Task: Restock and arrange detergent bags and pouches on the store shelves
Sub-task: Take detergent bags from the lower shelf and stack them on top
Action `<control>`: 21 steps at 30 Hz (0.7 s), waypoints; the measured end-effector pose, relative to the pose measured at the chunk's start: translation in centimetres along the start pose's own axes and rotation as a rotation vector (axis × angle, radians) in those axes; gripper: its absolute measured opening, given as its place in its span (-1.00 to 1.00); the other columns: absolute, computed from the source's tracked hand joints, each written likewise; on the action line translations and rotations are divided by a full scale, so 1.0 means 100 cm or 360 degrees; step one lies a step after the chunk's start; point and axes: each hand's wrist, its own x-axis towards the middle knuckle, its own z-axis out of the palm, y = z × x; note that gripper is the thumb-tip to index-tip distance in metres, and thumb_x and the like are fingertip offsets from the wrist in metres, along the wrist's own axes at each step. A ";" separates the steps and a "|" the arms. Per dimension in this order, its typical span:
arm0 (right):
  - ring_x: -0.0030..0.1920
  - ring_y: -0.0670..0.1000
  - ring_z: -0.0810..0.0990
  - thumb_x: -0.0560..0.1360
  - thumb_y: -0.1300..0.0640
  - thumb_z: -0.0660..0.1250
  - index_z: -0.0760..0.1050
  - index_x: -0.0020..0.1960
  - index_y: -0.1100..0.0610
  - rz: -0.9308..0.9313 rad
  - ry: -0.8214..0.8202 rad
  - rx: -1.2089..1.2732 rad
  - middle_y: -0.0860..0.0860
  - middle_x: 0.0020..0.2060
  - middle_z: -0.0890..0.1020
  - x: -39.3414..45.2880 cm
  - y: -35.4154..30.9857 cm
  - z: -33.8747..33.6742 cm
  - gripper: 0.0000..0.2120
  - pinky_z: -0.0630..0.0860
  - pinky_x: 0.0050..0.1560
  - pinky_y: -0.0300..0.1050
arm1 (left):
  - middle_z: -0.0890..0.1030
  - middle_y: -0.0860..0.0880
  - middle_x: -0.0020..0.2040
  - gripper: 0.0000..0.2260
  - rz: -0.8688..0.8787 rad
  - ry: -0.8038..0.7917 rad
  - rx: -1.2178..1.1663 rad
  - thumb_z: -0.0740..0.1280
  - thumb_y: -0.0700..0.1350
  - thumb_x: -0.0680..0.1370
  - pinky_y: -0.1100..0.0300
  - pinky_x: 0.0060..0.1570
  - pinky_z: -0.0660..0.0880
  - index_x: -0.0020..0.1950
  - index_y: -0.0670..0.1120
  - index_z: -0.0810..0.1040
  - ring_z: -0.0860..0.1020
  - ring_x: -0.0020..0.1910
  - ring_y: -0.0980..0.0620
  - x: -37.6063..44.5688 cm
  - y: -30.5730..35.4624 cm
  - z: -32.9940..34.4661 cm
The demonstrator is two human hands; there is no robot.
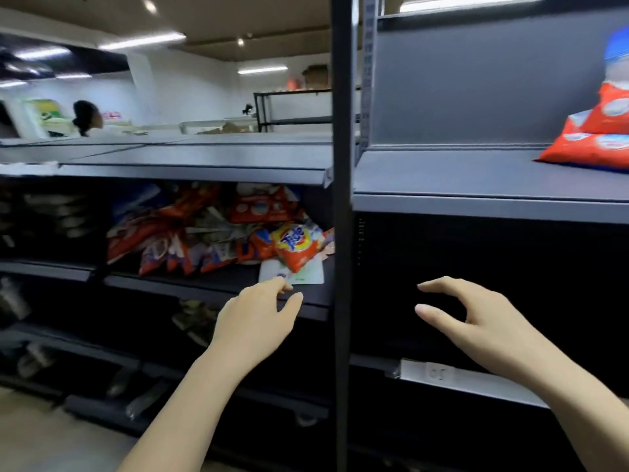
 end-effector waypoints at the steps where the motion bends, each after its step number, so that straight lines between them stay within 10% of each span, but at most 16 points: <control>1: 0.21 -0.19 0.46 0.44 -0.26 0.21 0.46 0.24 -0.17 -0.0016 -0.0036 0.0003 -0.27 0.14 0.53 0.005 -0.009 0.011 -0.59 0.39 0.18 -0.19 | 0.57 0.21 -0.03 -0.77 -0.0046 0.0004 0.0012 0.17 0.21 0.55 0.16 -0.14 0.40 0.09 0.16 0.50 0.52 -0.06 0.14 -0.001 -0.016 -0.005; 21: 0.23 -0.08 0.50 0.51 -0.17 0.28 0.45 0.29 -0.04 -0.0080 -0.0403 0.0135 -0.12 0.24 0.55 0.177 -0.088 0.182 -0.60 0.43 0.22 -0.12 | 0.51 0.19 -0.19 -0.77 -0.0580 0.0001 0.0109 0.14 0.20 0.58 0.25 -0.37 0.40 0.10 0.14 0.47 0.51 -0.24 0.17 0.089 -0.225 -0.038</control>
